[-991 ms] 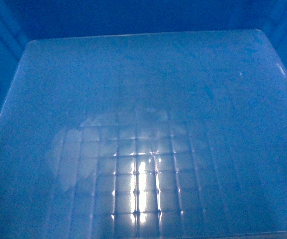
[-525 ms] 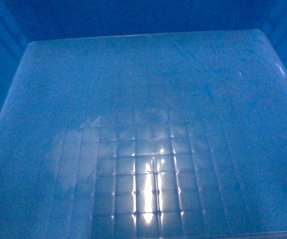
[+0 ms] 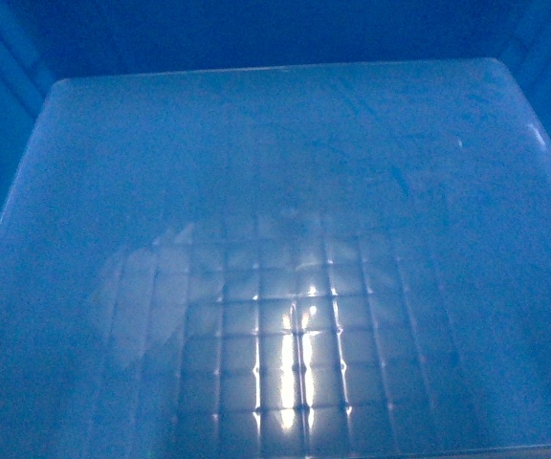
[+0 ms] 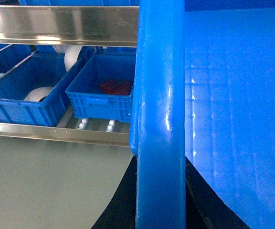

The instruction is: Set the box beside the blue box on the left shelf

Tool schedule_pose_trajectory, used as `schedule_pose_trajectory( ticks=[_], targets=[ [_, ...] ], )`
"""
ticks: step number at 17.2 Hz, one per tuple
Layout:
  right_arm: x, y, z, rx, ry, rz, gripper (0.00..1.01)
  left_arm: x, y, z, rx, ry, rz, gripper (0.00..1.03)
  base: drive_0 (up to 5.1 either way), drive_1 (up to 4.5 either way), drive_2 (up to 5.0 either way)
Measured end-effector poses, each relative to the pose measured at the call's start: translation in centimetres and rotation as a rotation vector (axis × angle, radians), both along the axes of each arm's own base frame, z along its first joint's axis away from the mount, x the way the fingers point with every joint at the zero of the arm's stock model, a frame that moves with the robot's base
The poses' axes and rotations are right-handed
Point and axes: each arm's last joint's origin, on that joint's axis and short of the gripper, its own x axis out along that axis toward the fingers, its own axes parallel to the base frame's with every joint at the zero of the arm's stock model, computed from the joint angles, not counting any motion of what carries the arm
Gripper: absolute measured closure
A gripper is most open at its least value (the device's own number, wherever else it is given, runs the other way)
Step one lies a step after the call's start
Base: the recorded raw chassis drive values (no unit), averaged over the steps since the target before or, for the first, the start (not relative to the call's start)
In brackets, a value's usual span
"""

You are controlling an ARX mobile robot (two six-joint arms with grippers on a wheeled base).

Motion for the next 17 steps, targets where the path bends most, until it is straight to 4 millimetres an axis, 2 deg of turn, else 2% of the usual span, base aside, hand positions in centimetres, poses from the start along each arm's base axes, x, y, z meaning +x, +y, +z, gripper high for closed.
schedule_pose_trajectory(
  ticks=[17],
  targets=[
    [0.00, 0.00, 0.00, 0.000, 0.000, 0.000, 0.85, 0.00, 0.00, 0.00, 0.000, 0.000, 0.000, 0.91, 0.0, 0.00, 0.0]
  ],
)
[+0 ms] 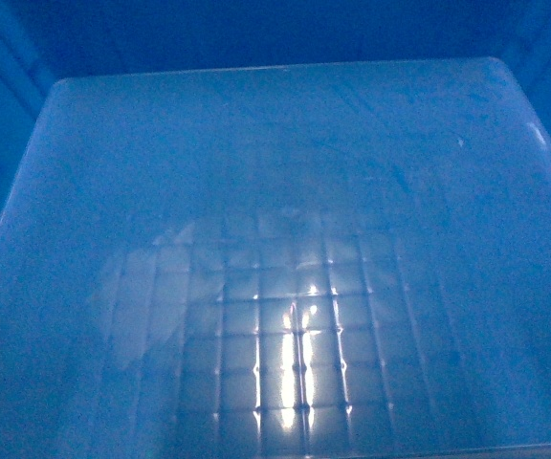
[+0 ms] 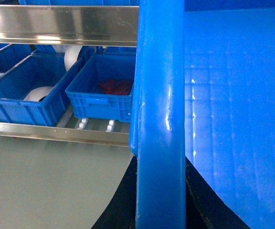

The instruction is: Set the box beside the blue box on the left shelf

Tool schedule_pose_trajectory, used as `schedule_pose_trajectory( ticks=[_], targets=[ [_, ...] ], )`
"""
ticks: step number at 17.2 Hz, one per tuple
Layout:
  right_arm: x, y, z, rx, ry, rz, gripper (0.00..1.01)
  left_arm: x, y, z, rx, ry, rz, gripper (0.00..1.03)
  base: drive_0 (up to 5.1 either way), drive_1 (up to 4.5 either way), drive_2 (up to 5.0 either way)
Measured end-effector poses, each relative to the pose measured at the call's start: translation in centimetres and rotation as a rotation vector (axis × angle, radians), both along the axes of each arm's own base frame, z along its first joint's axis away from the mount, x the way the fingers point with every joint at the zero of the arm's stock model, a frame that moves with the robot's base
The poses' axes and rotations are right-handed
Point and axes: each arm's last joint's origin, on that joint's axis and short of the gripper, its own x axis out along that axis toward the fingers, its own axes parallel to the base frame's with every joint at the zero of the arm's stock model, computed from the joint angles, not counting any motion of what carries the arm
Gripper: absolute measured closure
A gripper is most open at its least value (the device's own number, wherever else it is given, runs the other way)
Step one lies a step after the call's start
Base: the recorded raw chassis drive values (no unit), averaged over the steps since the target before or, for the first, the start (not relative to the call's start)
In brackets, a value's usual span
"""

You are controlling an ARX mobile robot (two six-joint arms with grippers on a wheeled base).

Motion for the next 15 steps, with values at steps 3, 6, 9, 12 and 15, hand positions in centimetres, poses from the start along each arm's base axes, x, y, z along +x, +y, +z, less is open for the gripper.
schedule_pose_trajectory(
  ticks=[3, 6, 9, 12, 15],
  targets=[
    [0.00, 0.00, 0.00, 0.000, 0.000, 0.000, 0.85, 0.00, 0.00, 0.00, 0.000, 0.000, 0.000, 0.91, 0.0, 0.00, 0.0],
    [0.00, 0.00, 0.00, 0.000, 0.000, 0.000, 0.85, 0.00, 0.00, 0.00, 0.000, 0.000, 0.000, 0.91, 0.0, 0.00, 0.0],
    [0.00, 0.00, 0.00, 0.000, 0.000, 0.000, 0.85, 0.00, 0.00, 0.00, 0.000, 0.000, 0.000, 0.91, 0.0, 0.00, 0.0],
    [0.00, 0.00, 0.01, 0.000, -0.001, 0.000, 0.85, 0.00, 0.00, 0.01, -0.001, -0.001, 0.000, 0.91, 0.0, 0.00, 0.0],
    [0.00, 0.00, 0.01, 0.000, -0.001, -0.001, 0.85, 0.00, 0.00, 0.01, 0.000, -0.001, 0.000, 0.91, 0.0, 0.00, 0.0]
  ],
)
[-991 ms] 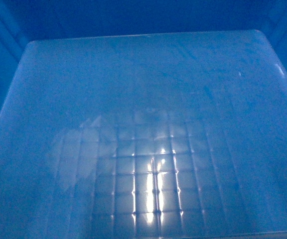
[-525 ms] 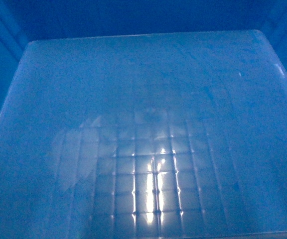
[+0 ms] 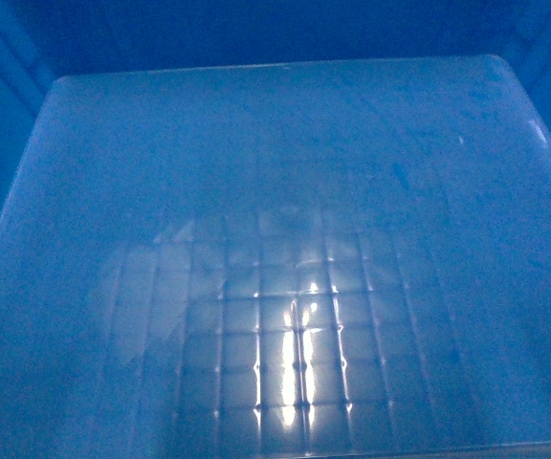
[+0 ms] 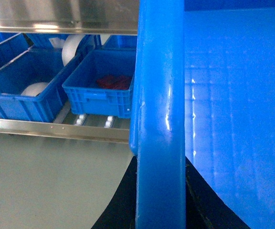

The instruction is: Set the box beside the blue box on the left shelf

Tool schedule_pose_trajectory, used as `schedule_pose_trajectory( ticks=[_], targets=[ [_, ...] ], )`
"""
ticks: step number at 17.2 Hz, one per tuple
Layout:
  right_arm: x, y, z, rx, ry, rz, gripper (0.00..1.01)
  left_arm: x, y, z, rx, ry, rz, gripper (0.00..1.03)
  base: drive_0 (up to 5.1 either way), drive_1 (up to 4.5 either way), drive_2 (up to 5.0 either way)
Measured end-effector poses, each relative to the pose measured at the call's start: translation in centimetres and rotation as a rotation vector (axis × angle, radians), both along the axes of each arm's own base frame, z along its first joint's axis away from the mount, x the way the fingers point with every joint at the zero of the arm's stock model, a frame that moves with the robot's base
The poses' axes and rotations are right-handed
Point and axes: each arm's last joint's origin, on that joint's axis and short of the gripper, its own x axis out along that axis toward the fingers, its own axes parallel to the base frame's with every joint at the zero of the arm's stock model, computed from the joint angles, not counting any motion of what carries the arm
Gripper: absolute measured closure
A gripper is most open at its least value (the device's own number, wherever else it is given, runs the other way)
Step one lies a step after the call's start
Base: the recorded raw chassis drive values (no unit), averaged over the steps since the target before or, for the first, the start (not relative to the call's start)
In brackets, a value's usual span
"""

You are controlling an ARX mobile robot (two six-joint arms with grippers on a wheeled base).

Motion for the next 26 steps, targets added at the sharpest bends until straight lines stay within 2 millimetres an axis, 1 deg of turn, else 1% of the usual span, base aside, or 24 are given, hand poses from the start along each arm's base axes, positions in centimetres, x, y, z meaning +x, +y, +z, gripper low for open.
schedule_pose_trajectory(
  ticks=[26],
  targets=[
    [-0.01, -0.01, -0.08, -0.003, 0.008, 0.001, 0.85, -0.03, 0.00, -0.13, 0.003, 0.010, -0.003, 0.91, 0.0, 0.00, 0.0]
  ],
)
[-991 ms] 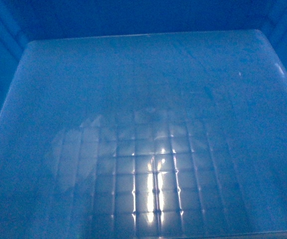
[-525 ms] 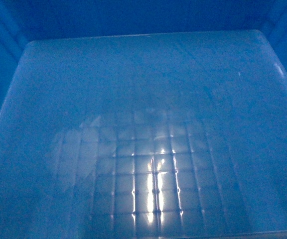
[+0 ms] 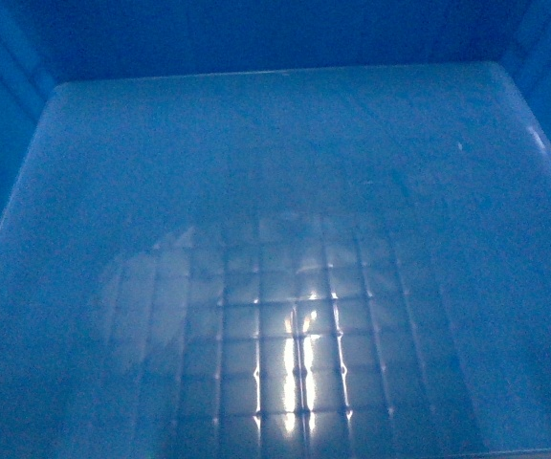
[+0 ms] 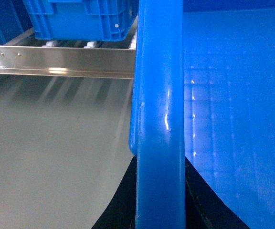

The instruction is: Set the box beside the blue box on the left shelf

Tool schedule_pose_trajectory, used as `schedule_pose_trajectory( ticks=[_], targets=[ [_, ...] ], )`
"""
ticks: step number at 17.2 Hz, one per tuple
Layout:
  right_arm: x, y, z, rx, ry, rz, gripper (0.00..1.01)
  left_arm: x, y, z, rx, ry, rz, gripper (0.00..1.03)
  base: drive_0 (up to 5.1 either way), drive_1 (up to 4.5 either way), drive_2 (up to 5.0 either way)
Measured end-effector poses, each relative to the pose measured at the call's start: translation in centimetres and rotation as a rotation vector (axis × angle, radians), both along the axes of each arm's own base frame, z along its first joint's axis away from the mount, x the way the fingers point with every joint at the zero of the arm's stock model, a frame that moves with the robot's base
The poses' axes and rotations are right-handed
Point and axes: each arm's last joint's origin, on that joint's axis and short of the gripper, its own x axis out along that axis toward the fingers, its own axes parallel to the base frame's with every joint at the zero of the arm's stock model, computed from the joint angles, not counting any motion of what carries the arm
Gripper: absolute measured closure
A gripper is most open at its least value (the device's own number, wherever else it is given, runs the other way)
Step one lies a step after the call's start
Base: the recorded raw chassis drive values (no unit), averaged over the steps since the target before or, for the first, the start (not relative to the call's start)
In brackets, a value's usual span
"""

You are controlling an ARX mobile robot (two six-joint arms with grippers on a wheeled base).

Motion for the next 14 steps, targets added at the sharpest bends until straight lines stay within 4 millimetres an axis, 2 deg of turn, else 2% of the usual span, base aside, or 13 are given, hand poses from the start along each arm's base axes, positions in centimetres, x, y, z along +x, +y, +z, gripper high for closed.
schedule_pose_trajectory(
  ticks=[14],
  targets=[
    [0.01, 0.01, 0.03, 0.002, -0.004, 0.000, 0.85, 0.02, -0.01, 0.05, -0.003, -0.007, 0.001, 0.91, 0.0, 0.00, 0.0]
  ],
)
